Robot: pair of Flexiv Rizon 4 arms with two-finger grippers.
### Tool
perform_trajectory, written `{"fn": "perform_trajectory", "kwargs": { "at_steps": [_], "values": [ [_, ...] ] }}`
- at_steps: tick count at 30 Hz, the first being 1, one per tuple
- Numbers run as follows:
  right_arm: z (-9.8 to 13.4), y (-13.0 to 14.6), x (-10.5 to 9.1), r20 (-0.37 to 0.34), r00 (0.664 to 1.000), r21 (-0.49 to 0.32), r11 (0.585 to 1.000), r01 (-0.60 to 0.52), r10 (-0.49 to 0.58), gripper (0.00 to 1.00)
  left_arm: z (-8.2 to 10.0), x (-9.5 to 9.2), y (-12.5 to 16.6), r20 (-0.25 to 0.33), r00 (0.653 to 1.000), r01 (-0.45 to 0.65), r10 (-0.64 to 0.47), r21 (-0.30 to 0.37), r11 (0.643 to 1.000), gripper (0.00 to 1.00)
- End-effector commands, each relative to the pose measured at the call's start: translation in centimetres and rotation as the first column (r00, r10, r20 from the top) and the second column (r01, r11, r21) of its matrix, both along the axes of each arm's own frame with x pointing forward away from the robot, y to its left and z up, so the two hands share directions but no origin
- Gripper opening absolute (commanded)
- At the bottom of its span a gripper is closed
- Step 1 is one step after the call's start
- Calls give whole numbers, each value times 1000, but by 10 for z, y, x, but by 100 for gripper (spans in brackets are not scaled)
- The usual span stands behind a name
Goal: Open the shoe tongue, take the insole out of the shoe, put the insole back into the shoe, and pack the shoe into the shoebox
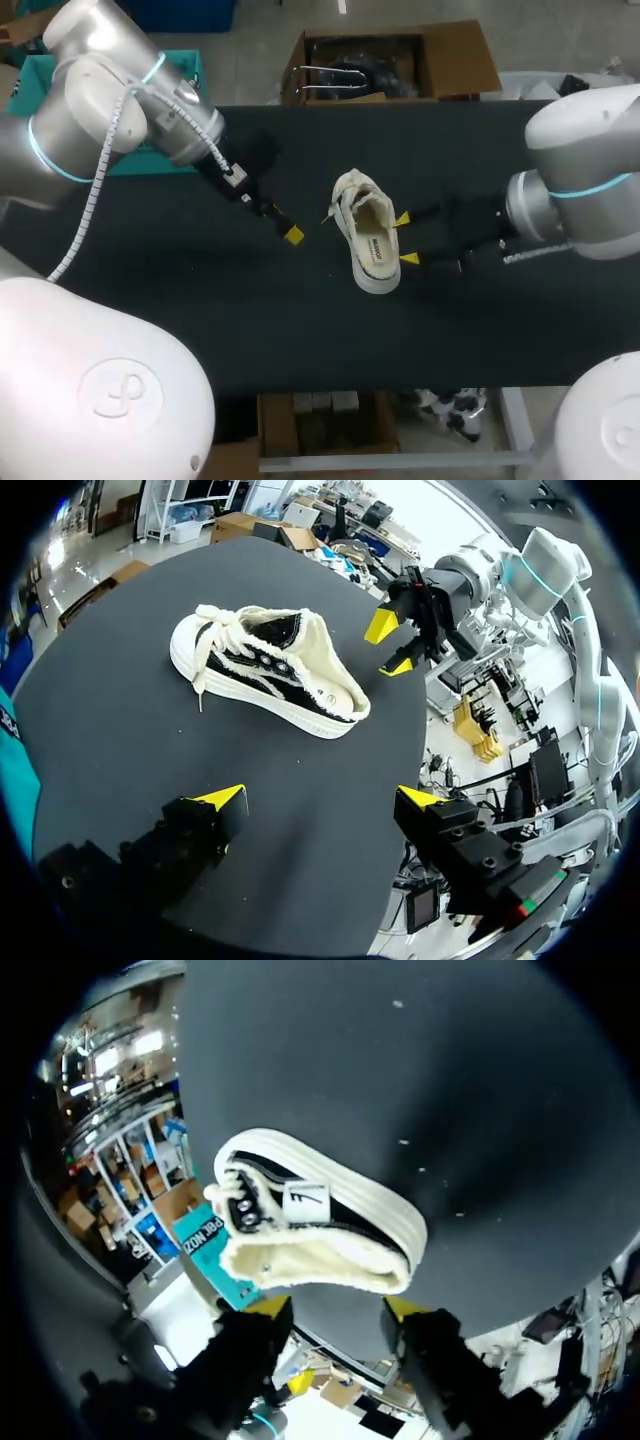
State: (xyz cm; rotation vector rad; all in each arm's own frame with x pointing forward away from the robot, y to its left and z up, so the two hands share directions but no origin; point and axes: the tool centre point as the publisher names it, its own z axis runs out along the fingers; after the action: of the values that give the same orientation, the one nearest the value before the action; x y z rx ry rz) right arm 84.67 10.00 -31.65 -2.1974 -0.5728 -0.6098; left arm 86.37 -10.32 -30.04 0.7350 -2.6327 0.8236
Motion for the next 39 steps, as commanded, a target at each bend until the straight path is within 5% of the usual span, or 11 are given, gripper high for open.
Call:
{"fn": "perform_trajectory", "kwargs": {
  "at_steps": [1, 10, 16, 20, 22, 24, 37, 39],
  "values": [
    [29, -25, 1, -93, 967, 151, 964, -220, 235, 100, 2, -1, -4, -8, 1000, 4, -3, 87, 996, 100],
    [29, -25, 1, -93, 967, 151, 964, -220, 235, 100, 2, -1, -4, -8, 1000, 4, -3, 87, 996, 100],
    [40, -16, 4, 11, 949, -74, 947, -312, 314, 100, -10, 8, -22, -40, 980, -190, 197, 136, 972, 100],
    [50, -19, 5, 75, 929, -156, 924, -348, 362, 100, -13, 9, -28, -2, 928, -364, 372, 204, 909, 100],
    [54, -23, 4, 116, 883, -217, 879, -425, 455, 100, -14, 9, -30, 97, 870, -490, 483, 276, 827, 100],
    [60, -31, 0, 132, 827, -264, 824, -502, 546, 100, -14, 9, -30, 97, 870, -490, 483, 276, 827, 100],
    [60, -31, 0, 132, 827, -264, 824, -502, 546, 100, -14, 9, -30, 97, 870, -490, 483, 276, 827, 100],
    [58, -34, 10, 84, 821, -327, 794, -513, 565, 100, -16, 13, -41, 97, 818, -569, 567, 286, 771, 100]
  ]
}}
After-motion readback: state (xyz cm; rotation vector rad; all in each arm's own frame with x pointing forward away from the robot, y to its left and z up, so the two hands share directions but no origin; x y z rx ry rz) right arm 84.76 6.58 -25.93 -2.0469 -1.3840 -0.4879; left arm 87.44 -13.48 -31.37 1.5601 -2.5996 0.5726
